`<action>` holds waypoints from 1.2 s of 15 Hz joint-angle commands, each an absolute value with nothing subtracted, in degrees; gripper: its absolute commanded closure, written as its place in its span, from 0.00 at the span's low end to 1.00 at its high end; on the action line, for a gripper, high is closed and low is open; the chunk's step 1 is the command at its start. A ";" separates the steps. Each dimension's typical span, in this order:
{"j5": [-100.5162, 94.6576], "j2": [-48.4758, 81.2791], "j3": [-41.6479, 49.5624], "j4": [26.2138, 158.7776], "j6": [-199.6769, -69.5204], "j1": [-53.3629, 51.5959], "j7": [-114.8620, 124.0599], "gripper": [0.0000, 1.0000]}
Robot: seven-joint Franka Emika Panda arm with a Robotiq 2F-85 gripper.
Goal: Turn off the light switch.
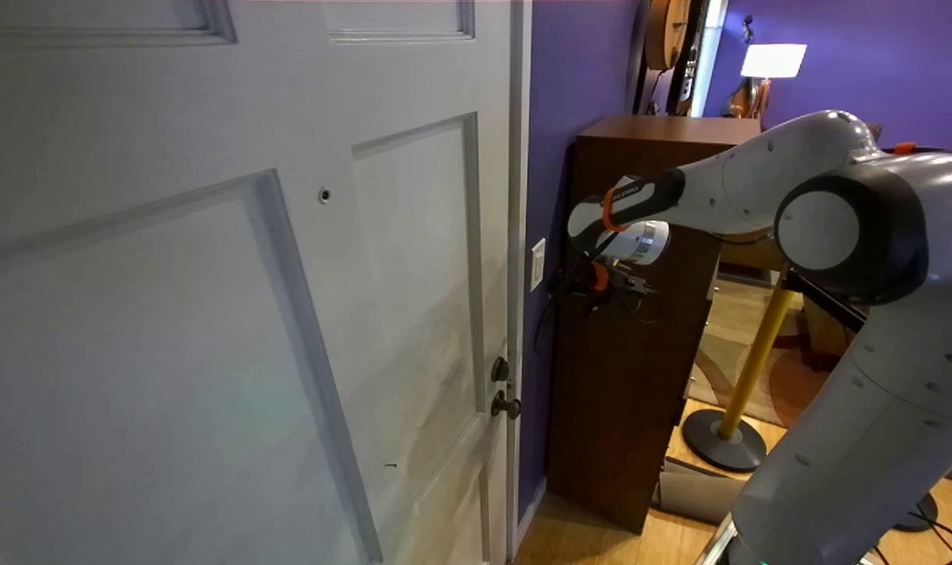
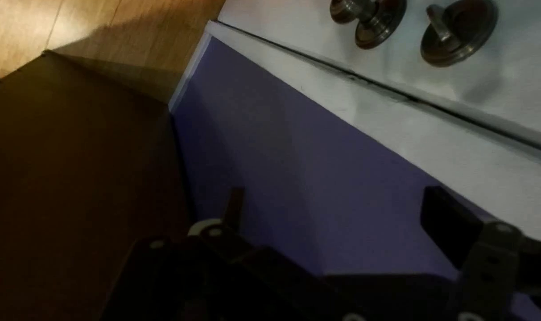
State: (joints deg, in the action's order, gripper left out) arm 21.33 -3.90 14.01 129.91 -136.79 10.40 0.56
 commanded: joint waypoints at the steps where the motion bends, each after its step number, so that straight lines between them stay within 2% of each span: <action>1: 27.00 -0.72 15.10 124.79 -134.71 11.50 -4.85 0.00; 8: 36.59 3.77 15.89 117.64 -130.79 14.40 -10.72 0.00; 9: 37.22 4.54 15.84 116.57 -129.86 14.84 -10.85 0.17; 11: 38.20 6.11 15.72 114.49 -126.98 15.64 -10.19 0.34; 12: 35.83 3.55 15.29 117.99 -130.57 15.11 -9.46 0.16; 14: 36.15 4.82 15.26 116.49 -128.95 15.60 -9.46 0.31; 18: 36.32 5.51 15.19 115.87 -128.68 15.71 -9.45 0.33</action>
